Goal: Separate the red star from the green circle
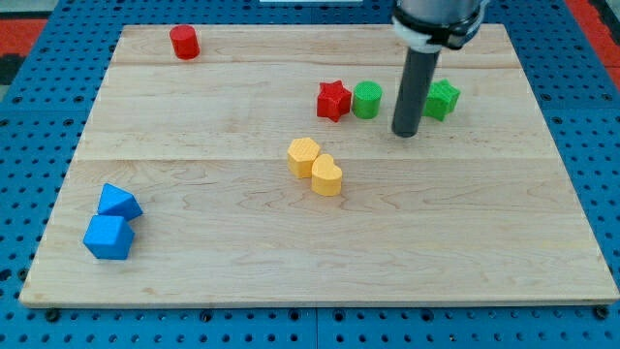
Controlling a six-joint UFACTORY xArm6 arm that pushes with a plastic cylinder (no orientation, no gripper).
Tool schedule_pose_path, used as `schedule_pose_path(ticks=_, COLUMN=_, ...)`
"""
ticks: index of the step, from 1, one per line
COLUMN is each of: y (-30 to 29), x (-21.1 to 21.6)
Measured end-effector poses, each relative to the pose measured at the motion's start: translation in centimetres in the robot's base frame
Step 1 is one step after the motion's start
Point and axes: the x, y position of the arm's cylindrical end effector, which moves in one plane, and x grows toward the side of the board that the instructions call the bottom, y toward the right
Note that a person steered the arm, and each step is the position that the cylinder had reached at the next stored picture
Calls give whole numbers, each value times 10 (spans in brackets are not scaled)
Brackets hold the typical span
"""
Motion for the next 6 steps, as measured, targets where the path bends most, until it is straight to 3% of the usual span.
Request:
schedule_pose_path(ticks=3, y=-64, x=-82)
schedule_pose_path(ticks=6, y=-74, x=-95)
